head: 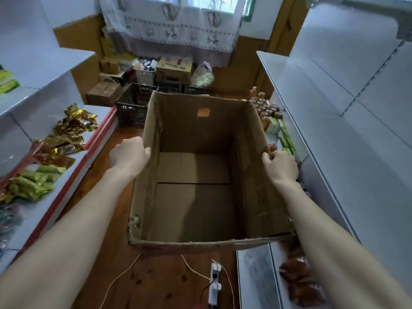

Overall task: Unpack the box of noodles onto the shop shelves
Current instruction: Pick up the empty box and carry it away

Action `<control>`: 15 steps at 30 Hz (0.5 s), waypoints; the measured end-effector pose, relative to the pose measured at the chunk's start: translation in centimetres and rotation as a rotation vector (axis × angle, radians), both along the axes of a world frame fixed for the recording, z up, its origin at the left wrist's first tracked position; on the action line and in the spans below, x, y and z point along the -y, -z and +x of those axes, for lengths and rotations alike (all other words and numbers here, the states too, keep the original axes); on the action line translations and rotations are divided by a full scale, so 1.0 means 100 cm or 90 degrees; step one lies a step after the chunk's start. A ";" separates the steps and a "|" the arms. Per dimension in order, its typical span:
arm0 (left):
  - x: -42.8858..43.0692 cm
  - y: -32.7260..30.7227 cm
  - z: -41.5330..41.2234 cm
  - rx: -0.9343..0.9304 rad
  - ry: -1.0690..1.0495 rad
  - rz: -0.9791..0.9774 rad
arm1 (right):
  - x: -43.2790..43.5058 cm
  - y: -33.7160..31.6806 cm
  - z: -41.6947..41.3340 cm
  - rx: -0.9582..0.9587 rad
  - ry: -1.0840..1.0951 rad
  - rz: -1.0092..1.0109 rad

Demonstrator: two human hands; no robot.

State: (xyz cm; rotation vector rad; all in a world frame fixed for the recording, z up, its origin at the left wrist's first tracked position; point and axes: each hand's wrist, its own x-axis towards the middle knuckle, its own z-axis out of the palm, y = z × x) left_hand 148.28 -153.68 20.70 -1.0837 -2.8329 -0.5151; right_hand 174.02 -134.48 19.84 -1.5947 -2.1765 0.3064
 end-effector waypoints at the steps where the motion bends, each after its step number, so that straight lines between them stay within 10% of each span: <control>1: -0.016 0.000 -0.014 0.000 0.008 0.002 | -0.011 0.000 -0.010 -0.002 0.013 -0.001; 15: -0.269 0.020 -0.186 -0.003 0.056 -0.018 | -0.251 0.021 -0.171 0.014 0.037 -0.052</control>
